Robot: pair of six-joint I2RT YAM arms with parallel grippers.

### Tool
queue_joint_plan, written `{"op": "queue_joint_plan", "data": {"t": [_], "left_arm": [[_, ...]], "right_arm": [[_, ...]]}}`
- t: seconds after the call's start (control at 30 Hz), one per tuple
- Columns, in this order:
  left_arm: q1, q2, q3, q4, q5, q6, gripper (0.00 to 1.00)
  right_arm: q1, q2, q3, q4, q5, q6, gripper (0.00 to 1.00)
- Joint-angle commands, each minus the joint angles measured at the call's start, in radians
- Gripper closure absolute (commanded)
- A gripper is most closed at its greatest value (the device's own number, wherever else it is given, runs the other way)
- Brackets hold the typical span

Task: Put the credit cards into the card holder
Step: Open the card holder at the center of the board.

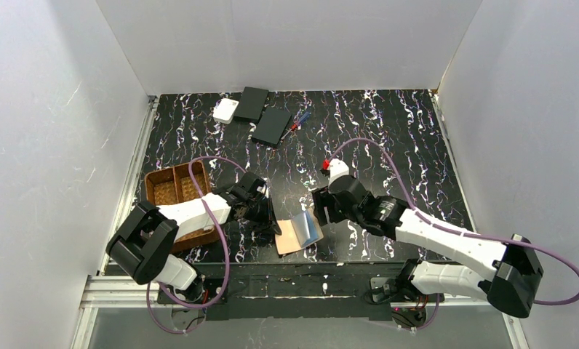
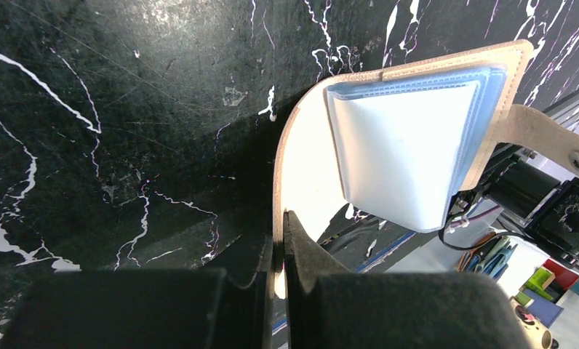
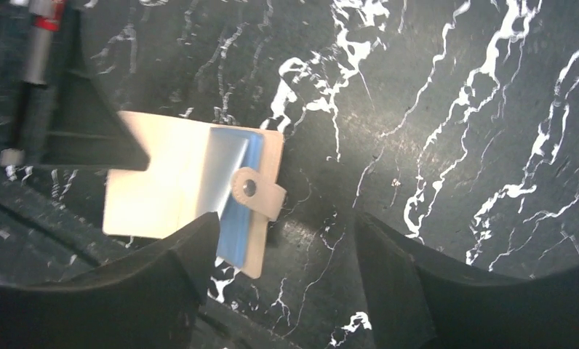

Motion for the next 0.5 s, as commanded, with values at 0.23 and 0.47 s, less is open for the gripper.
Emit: {"op": "queue_joint_plan", "data": {"t": [0.23,0.47], "left_arm": [[-0.005,-0.009,0.025,-0.045,-0.008,0.024,1.0],[-0.005,-0.012,0.022,-0.046,-0.01,0.024,1.0]], "right_arm": [[0.005,-0.015,-0.001,0.082,-0.358,-0.006,0.99],[0.005,0.026,-0.103,0.114,-0.284,0.056,0.99]]}}
